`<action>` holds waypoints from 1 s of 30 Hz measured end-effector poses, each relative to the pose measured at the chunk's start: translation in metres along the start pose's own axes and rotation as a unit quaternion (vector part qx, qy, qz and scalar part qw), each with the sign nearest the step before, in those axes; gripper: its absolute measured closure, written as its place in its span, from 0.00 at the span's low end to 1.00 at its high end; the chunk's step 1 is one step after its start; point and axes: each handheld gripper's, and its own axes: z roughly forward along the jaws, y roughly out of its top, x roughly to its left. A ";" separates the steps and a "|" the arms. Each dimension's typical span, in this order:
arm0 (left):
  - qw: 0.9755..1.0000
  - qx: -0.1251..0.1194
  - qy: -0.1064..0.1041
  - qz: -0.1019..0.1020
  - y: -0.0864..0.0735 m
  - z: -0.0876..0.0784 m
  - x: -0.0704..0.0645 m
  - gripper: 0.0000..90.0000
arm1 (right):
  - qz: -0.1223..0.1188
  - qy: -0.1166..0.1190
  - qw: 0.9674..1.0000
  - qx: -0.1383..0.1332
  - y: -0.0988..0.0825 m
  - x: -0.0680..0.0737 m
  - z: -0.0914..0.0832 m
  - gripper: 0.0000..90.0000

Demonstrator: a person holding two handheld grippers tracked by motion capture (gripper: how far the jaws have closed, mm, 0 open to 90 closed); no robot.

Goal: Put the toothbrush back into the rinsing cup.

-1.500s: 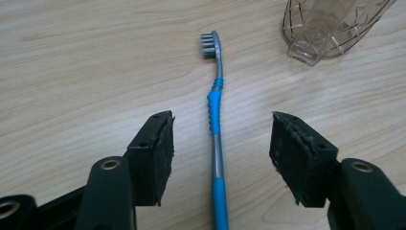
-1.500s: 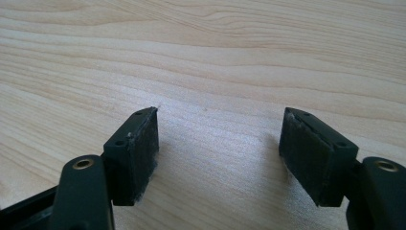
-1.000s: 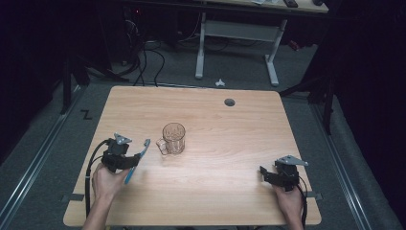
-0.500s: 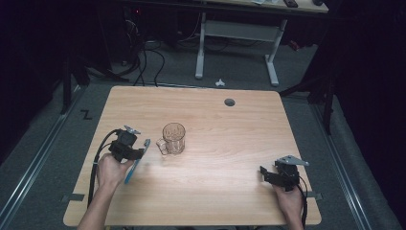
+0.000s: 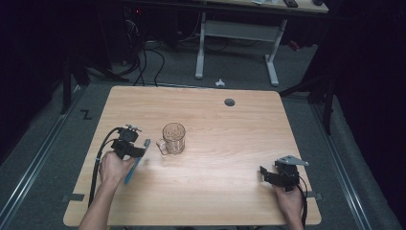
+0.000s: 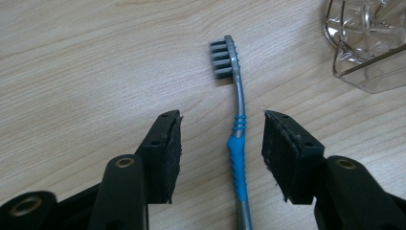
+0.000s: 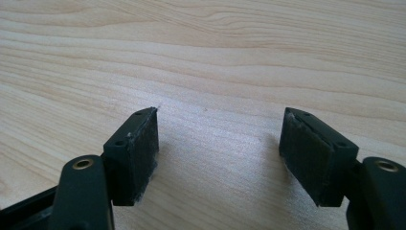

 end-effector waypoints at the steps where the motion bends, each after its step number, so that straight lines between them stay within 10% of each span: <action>1: 1.000 0.004 0.000 0.001 0.000 0.001 0.000 0.54 | 0.000 0.000 1.000 0.000 0.000 0.000 0.000 0.33; 30: 0.999 0.036 -0.018 0.015 0.003 0.021 -0.002 0.79 | -0.002 -0.001 1.000 0.000 0.000 0.000 0.000 0.33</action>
